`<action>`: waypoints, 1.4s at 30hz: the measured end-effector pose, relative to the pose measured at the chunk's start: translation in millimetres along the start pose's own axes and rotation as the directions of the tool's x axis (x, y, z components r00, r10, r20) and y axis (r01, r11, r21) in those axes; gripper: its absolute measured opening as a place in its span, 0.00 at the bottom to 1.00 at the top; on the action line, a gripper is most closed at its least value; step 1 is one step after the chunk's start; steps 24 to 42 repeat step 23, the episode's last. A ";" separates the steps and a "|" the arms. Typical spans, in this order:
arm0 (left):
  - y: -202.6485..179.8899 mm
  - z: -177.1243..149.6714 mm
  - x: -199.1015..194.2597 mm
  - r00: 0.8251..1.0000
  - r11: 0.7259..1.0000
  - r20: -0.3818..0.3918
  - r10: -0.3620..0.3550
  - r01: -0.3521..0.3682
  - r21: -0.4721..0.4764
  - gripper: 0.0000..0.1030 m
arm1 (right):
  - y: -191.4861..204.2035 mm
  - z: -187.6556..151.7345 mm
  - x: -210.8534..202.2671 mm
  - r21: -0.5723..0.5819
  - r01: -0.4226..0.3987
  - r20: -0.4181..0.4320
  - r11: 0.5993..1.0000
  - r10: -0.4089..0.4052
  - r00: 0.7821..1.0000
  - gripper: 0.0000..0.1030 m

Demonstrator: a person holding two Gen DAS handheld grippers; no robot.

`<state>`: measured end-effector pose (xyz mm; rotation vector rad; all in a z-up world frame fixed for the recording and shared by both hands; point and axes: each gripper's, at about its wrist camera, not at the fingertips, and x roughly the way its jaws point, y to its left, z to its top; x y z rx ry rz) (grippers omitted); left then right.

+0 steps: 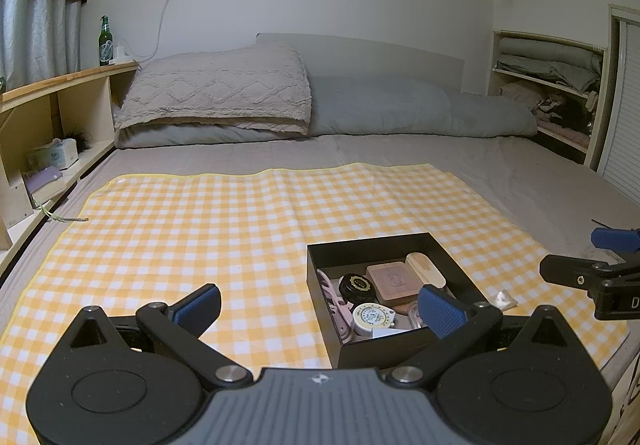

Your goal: Organize rigid objects

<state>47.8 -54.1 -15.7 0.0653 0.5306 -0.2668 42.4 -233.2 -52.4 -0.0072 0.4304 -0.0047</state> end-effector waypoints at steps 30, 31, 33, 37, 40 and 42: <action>1.5 0.7 -1.9 1.000 1.000 -0.004 0.000 0.000 0.001 1.00 | 2.7 -0.9 -0.1 -0.003 -0.003 -0.003 1.000 0.003 1.000 1.00; 1.5 0.7 -1.9 1.000 1.000 -0.004 0.000 0.000 0.001 1.00 | 2.7 -0.9 -0.1 -0.003 -0.003 -0.003 1.000 0.003 1.000 1.00; 1.5 0.7 -1.9 1.000 1.000 -0.004 0.000 0.000 0.001 1.00 | 2.7 -0.9 -0.1 -0.003 -0.003 -0.003 1.000 0.003 1.000 1.00; 1.5 0.7 -1.9 1.000 1.000 -0.004 0.000 0.000 0.001 1.00 | 2.7 -0.9 -0.1 -0.003 -0.003 -0.003 1.000 0.003 1.000 1.00; 1.5 0.7 -1.9 1.000 1.000 -0.004 0.000 0.000 0.001 1.00 | 2.7 -0.9 -0.1 -0.003 -0.003 -0.003 1.000 0.003 1.000 1.00; 1.5 0.7 -1.9 1.000 1.000 -0.004 0.000 0.000 0.001 1.00 | 2.7 -0.9 -0.1 -0.003 -0.003 -0.003 1.000 0.003 1.000 1.00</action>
